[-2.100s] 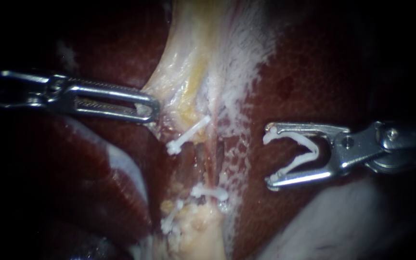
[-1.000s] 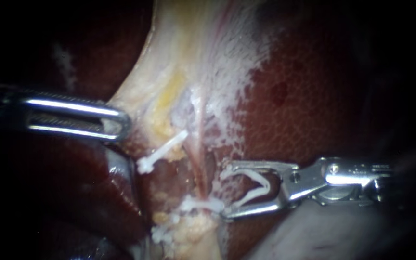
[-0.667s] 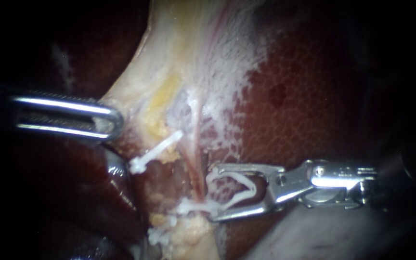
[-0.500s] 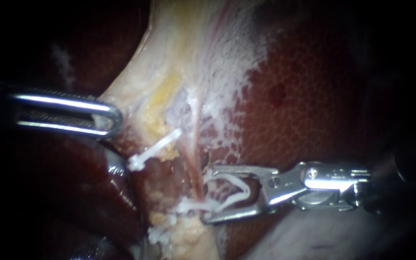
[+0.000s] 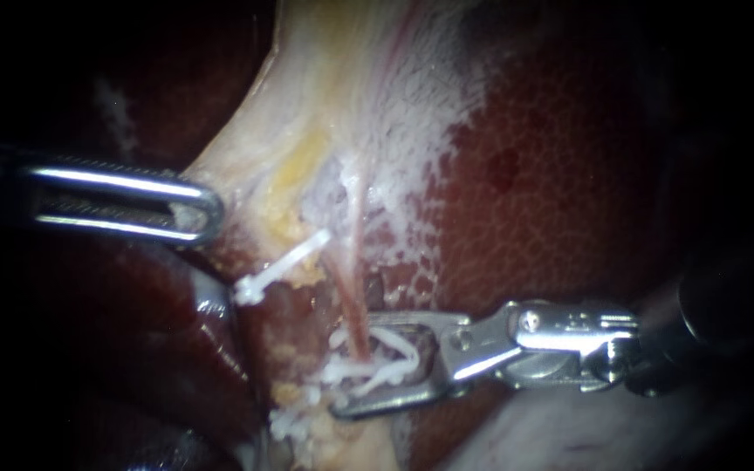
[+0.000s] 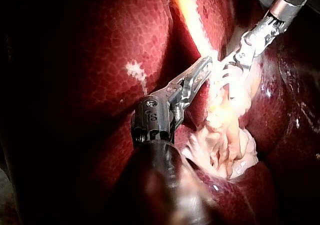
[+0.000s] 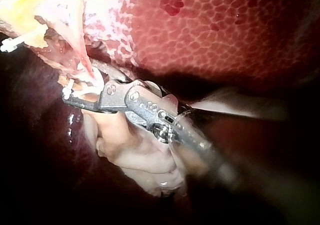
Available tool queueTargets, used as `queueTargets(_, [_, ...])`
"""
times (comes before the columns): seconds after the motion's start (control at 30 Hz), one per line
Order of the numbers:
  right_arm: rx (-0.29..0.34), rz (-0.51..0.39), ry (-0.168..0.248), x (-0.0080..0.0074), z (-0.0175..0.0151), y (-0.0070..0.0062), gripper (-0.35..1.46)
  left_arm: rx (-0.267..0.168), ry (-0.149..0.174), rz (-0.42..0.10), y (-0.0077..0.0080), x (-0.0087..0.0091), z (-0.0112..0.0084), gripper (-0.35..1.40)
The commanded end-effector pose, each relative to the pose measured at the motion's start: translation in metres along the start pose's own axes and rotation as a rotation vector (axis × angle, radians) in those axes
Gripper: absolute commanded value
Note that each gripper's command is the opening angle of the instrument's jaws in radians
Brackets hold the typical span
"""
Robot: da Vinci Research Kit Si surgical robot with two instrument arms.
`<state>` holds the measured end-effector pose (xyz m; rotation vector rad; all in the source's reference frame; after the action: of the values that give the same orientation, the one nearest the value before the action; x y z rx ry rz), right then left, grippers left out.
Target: Clipping second clip right tube
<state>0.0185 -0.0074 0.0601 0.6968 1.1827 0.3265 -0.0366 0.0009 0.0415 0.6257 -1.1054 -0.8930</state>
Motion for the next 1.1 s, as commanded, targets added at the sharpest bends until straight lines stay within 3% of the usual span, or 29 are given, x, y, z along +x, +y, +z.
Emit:
queueTargets(0.03, [-0.001,0.006,0.0,0.0,-0.0001,0.0,0.56,0.0,0.0,0.0,0.0,0.0,0.0,-0.35])
queueTargets(0.4, [0.001,0.034,0.0,-0.0002,-0.0005,0.0,0.47,0.0,0.0,0.0,0.0003,0.0001,0.0001,-0.35])
queueTargets(0.53, [0.003,0.031,-0.001,-0.0008,-0.0008,0.0001,0.23,-0.001,-0.001,0.0,0.0002,0.0,0.0001,-0.35])
queueTargets(0.7, [0.004,0.045,-0.002,-0.0016,-0.0012,0.0005,-0.31,-0.001,-0.001,0.0,0.0001,0.0,0.0002,-0.35])
queueTargets(0.73, [0.005,0.044,-0.002,-0.0017,-0.0013,0.0006,-0.35,-0.001,-0.001,0.0,0.0001,0.0,0.0002,-0.35])
queueTargets(1.1, [0.006,0.048,-0.006,-0.0021,-0.0016,0.0006,-0.35,-0.001,-0.001,0.0,0.0001,0.0,0.0002,-0.35])
